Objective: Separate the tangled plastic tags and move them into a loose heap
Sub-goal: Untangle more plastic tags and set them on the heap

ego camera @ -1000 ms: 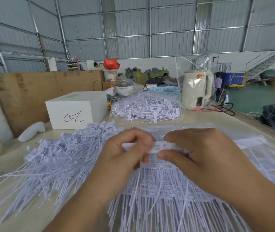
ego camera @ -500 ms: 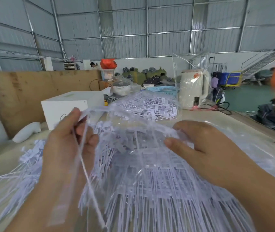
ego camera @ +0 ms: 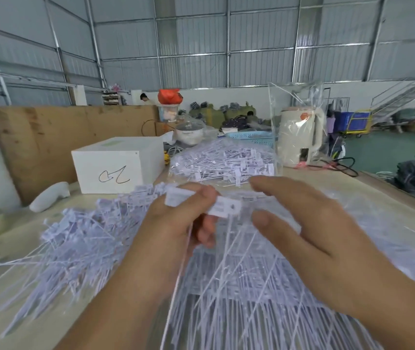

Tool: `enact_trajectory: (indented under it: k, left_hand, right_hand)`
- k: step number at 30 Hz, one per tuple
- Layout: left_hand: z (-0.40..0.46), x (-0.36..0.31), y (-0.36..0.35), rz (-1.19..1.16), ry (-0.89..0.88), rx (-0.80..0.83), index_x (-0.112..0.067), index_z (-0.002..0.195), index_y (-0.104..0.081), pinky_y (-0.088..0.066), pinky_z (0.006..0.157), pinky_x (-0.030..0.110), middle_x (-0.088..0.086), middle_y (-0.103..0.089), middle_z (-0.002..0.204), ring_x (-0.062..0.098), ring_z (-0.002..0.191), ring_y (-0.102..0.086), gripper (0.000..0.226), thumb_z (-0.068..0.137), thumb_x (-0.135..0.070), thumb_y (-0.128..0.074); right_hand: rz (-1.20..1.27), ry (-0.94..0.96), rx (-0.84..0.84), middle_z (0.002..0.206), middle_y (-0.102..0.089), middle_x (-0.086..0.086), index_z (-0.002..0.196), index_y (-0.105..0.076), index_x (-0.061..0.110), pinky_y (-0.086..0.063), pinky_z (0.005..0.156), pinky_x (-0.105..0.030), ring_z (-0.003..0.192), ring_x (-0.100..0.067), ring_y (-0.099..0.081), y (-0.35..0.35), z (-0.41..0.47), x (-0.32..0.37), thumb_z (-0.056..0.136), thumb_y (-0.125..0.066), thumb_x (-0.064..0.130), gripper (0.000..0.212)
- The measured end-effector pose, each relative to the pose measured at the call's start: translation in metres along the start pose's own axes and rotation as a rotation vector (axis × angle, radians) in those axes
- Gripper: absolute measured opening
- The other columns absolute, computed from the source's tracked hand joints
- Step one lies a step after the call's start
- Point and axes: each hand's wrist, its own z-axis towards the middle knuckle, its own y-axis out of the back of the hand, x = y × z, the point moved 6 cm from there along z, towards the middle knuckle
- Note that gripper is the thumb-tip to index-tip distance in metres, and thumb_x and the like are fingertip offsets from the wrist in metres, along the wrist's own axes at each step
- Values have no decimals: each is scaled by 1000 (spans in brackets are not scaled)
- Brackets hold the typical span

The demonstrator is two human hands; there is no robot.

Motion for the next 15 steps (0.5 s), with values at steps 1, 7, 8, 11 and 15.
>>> enact_trajectory:
  k: [1, 7, 8, 11, 15]
  left_hand:
    - [-3, -1, -8, 59, -27, 97, -23, 65, -73, -41, 44, 22, -2, -56, 50, 10, 43, -50, 6, 72, -24, -73]
    - [-8, -2, -20, 177, -64, 224, -21, 74, -78, -45, 49, 20, 0, -65, 57, 11, 52, -57, 24, 74, -41, -65]
    - [-8, 0, -21, 162, -43, 218, -21, 75, -77, -44, 48, 20, 1, -63, 56, 13, 50, -54, 28, 76, -44, -63]
    - [-10, 2, -23, 129, -4, 152, -20, 74, -76, -39, 44, 21, 0, -57, 52, 13, 43, -46, 28, 82, -43, -62]
    - [-9, 4, -17, 125, 16, 1, -20, 73, -77, -34, 41, 19, -2, -50, 48, 11, 41, -41, 26, 82, -43, -67]
  right_hand:
    - [92, 13, 78, 126, -52, 35, 135, -46, 42, -35, 95, -7, 122, 12, -44, -8, -1, 4, 89, -32, 73, 57]
    - [243, 33, 83, 54, -49, 6, 72, -65, 34, -27, 46, -15, 48, -6, -42, -8, 4, 6, 89, -56, 51, 25]
    - [288, -3, 84, 50, -44, 4, 70, -64, 32, -26, 44, -16, 44, -5, -37, -6, 4, 1, 88, -58, 54, 29]
    - [377, -101, 217, 48, -49, 6, 70, -66, 29, -30, 44, -20, 44, -8, -40, -8, 2, -6, 84, -61, 59, 34]
    - [364, -181, 276, 46, -42, 8, 66, -56, 18, -27, 43, -18, 40, -6, -34, -12, 2, -8, 76, -57, 58, 42]
